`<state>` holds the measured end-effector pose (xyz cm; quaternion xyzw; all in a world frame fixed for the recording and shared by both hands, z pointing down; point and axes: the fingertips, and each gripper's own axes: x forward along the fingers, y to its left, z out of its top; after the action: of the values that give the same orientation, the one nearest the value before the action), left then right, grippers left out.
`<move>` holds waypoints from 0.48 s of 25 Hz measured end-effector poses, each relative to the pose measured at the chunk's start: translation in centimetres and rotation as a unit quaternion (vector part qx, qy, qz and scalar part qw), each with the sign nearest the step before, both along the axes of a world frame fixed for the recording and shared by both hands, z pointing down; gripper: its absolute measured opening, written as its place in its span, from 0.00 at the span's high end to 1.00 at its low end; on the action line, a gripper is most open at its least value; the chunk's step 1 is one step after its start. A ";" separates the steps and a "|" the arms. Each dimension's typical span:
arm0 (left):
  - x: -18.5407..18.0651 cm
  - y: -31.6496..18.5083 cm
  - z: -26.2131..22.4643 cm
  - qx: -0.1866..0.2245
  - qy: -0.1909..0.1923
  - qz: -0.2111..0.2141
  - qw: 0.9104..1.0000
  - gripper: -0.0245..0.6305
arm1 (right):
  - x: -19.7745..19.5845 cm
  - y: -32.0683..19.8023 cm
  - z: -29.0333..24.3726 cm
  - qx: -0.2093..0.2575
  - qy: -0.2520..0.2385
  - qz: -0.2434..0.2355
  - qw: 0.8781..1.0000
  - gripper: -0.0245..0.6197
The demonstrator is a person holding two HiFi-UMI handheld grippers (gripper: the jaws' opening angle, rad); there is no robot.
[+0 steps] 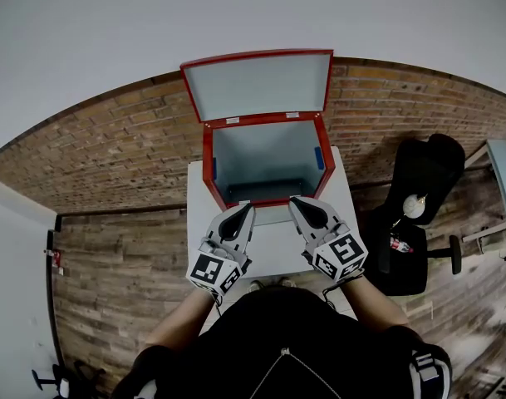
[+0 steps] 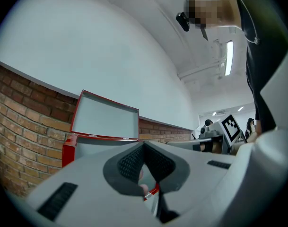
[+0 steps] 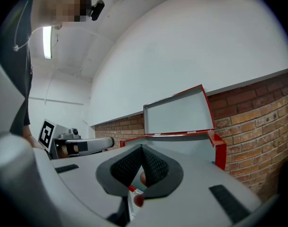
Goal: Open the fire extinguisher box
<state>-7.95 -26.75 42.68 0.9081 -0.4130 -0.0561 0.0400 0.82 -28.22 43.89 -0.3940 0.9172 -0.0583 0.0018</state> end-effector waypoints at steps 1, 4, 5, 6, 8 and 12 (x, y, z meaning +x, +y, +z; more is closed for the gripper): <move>0.2 0.1 0.2 0.000 -0.002 0.004 1.000 0.89 | -0.1 0.1 0.0 0.002 0.000 -0.001 1.000 0.93; 0.5 0.4 0.5 -0.003 -0.004 0.011 1.000 0.89 | -0.4 0.4 -0.3 0.014 0.006 -0.009 1.000 0.93; 0.6 0.4 0.5 -0.003 -0.004 0.011 1.000 0.89 | -0.5 0.5 -0.3 0.017 0.009 -0.012 1.000 0.93; 0.6 0.4 0.4 -0.002 -0.004 0.012 1.000 0.89 | -0.6 0.6 -0.4 0.019 0.010 -0.014 1.000 0.93; 0.6 0.4 0.2 -0.001 -0.003 0.011 1.000 0.89 | -0.6 0.8 -0.4 0.021 0.009 -0.018 1.000 0.93; 0.1 0.2 -0.2 0.005 -0.002 0.008 1.000 0.89 | -0.5 1.0 -0.2 0.019 0.009 -0.018 1.000 0.93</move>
<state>-7.83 -26.58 42.46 0.9116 -0.4057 -0.0562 0.0349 0.33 -27.25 43.65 -0.3781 0.9250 -0.0375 -0.0003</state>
